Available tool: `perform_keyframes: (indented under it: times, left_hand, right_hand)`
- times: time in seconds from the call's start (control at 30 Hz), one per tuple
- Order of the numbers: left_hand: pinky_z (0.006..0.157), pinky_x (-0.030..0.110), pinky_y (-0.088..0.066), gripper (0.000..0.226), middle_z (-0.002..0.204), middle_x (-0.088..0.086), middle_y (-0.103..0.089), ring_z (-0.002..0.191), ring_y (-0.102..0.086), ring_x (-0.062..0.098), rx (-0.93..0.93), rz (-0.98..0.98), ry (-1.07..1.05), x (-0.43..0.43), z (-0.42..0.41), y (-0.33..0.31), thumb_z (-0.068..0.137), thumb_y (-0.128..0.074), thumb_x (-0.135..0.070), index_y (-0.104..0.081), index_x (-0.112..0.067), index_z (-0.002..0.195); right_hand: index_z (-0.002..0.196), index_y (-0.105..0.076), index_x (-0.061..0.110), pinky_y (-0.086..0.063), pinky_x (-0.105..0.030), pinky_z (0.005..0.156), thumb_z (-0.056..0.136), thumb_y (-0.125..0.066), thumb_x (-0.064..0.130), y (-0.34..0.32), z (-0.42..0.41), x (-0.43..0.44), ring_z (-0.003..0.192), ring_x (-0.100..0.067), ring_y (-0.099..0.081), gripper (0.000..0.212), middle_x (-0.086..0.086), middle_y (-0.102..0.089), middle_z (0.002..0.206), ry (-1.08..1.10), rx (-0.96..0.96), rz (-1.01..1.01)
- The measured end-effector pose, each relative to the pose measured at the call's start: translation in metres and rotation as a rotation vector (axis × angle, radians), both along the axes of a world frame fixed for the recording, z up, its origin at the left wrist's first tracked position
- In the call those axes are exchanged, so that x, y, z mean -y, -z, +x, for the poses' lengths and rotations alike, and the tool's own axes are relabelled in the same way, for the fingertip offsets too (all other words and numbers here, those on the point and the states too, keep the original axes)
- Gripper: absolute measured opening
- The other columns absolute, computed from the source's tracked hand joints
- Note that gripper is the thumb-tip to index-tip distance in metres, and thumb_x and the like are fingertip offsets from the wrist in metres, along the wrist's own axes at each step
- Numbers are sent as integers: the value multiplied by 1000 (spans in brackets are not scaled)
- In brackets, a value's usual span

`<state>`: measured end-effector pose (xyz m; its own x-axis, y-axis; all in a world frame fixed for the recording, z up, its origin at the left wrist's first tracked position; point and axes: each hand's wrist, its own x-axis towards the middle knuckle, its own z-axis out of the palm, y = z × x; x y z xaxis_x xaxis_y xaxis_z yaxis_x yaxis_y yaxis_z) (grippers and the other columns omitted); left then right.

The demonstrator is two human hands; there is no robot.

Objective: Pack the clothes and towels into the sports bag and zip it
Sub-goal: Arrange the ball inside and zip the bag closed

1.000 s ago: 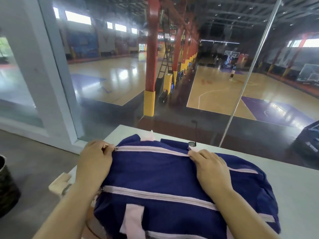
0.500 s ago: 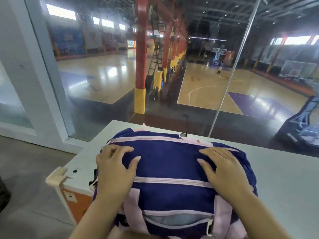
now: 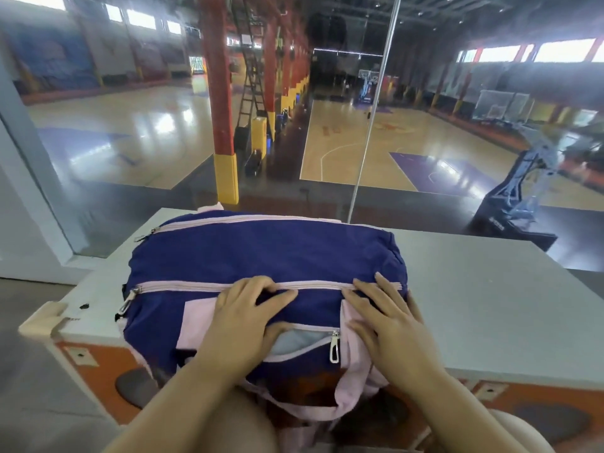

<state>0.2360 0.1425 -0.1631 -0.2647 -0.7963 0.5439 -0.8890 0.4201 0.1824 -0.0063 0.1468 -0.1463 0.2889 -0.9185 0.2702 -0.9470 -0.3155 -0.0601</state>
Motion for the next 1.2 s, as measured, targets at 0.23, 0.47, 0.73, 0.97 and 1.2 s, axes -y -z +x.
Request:
perform_keyframes:
  times: [0.23,0.47,0.73,0.97,1.2]
  left_hand:
    - [82,46,-47,45,105,5,-59,96,-58,30,15,140,-86,35,-8,-15,71,-78,-29,-66,-23,114]
    - [76,32,-43,19,97,-1,-51,88,-49,19,-26,82,-19,23,-45,-17,74,-69,-29,-64,-23,92]
    - [91,28,-42,26,117,-6,-56,106,-50,14,38,239,-97,20,-77,-6,91,-49,-39,-56,-25,112]
    - [80,23,-45,19,101,-6,-60,90,-52,8,-62,266,-55,20,-67,-21,91,-51,-34,-65,-25,100]
    - [62,14,-31,19,89,-9,-55,79,-50,7,-126,285,-74,12,-57,-31,92,-53,-35,-66,-22,96]
  right_hand:
    - [148,-11,39,2,-43,118,101,-26,39,-6,9,34,145,-15,9,49,15,-7,158,0,28,119]
    - [147,-16,38,1,-42,117,99,-34,40,-2,4,45,145,-11,7,51,17,-10,157,-45,102,137]
    - [147,-16,37,1,-41,118,98,-40,38,3,-7,43,139,-3,13,55,18,-8,156,-117,119,127]
    - [128,-54,23,-33,-59,105,80,-66,37,15,0,37,134,-28,-41,51,0,-53,137,-223,-72,-186]
    - [106,-71,25,-40,-57,99,67,-83,27,16,18,36,115,-25,-60,42,-1,-66,120,-204,-5,-207]
